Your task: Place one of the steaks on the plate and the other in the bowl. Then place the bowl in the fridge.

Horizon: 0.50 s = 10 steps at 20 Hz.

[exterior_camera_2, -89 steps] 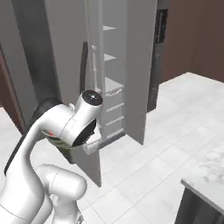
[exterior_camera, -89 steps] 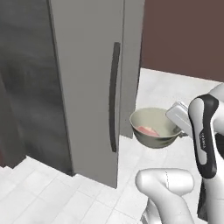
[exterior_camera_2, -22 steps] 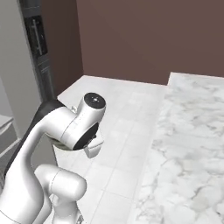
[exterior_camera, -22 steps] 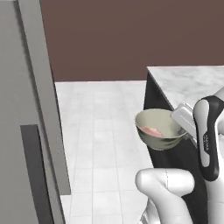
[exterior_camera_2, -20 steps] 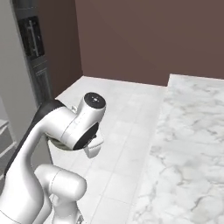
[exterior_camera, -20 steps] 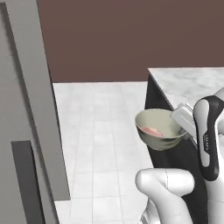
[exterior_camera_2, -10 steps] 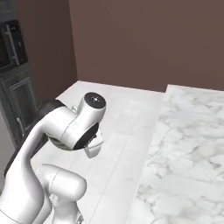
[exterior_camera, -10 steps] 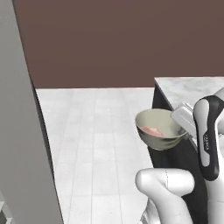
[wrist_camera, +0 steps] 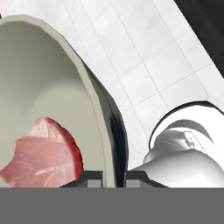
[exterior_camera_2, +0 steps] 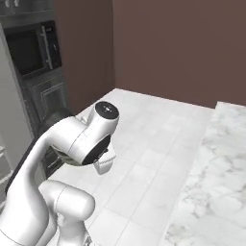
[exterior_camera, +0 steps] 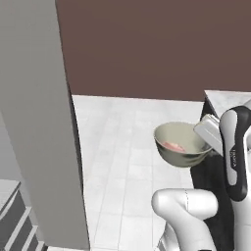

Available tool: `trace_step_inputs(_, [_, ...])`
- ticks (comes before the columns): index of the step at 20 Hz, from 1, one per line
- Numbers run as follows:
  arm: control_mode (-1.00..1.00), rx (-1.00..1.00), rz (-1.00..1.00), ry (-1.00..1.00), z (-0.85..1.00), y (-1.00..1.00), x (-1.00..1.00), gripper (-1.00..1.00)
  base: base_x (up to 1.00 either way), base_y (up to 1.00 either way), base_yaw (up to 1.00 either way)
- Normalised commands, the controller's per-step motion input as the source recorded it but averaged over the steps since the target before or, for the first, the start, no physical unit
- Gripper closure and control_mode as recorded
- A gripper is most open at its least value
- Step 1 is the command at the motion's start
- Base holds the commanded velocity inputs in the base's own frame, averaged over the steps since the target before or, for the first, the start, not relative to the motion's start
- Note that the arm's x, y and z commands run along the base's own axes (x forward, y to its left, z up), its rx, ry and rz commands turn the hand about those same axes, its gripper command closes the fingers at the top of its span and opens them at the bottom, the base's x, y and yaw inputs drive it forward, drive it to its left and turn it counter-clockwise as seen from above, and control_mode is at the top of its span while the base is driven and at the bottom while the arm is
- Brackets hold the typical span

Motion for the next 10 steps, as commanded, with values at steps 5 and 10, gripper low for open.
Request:
trace_step_inputs(5, [1.0,0.0,0.0,0.0,0.0,0.0,0.0,1.0,-0.23,-0.13,0.67])
trace_step_inputs(10, [1.0,0.0,0.0,0.0,0.0,0.0,0.0,1.0,0.11,-0.18,0.64])
